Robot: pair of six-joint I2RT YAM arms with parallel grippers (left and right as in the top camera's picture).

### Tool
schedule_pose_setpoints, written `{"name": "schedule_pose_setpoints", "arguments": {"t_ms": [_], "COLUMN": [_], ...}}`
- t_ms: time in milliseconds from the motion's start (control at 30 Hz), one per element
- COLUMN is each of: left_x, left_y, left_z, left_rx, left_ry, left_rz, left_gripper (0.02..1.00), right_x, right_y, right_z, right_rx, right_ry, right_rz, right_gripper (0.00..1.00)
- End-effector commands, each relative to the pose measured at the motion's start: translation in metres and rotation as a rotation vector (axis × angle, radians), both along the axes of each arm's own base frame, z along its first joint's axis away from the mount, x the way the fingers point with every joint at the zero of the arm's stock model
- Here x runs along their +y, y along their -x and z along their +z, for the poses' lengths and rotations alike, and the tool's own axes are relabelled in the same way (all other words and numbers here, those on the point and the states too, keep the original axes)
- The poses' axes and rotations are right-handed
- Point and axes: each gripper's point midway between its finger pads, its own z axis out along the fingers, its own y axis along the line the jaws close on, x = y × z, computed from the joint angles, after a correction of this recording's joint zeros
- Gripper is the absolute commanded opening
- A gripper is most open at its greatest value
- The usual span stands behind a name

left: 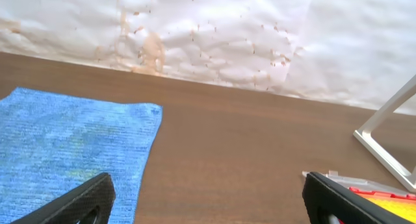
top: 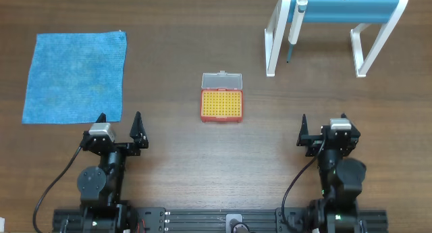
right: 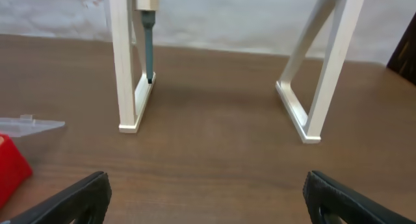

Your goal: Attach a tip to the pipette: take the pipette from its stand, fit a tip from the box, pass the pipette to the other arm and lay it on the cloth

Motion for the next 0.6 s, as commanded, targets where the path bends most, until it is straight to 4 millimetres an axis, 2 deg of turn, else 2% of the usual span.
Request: {"name": "schedule_pose_setpoints", "arguments": {"t_ms": [33,133,233,367,600], "left_x": [0.003,0.003,0.003,0.003,0.003], "left_y": [0.000,0.000,0.000,0.000,0.000], "left_z": [-0.001,-0.001,-0.001,-0.001,-0.001], "left_rx": [0.001,0.001,0.001,0.001,0.001], "left_ry": [-0.010,-0.010,-0.010,-0.010,-0.010], "left_rz": [0.013,0.013,0.013,0.014,0.013], "left_gripper": [0.932,0.932,0.932,0.932,0.932], "right_x": [-0.002,0.012,0.018,0.026,0.032], "right_y": [-0.044,-0.095,-0.122,-0.142,-0.178], "right_z": [0.052,0.065,0.056,0.041,0.044], "right_rx": [0.001,-0.123,-0.181,-0.202,-0.206], "right_ry": [-0.037,-0.054,-0.138,-0.191,-0.202], "right_rz": [0.000,0.049,0.058,0.072,0.085], "right_gripper": [0.956,0.956,0.956,0.956,0.956]}}
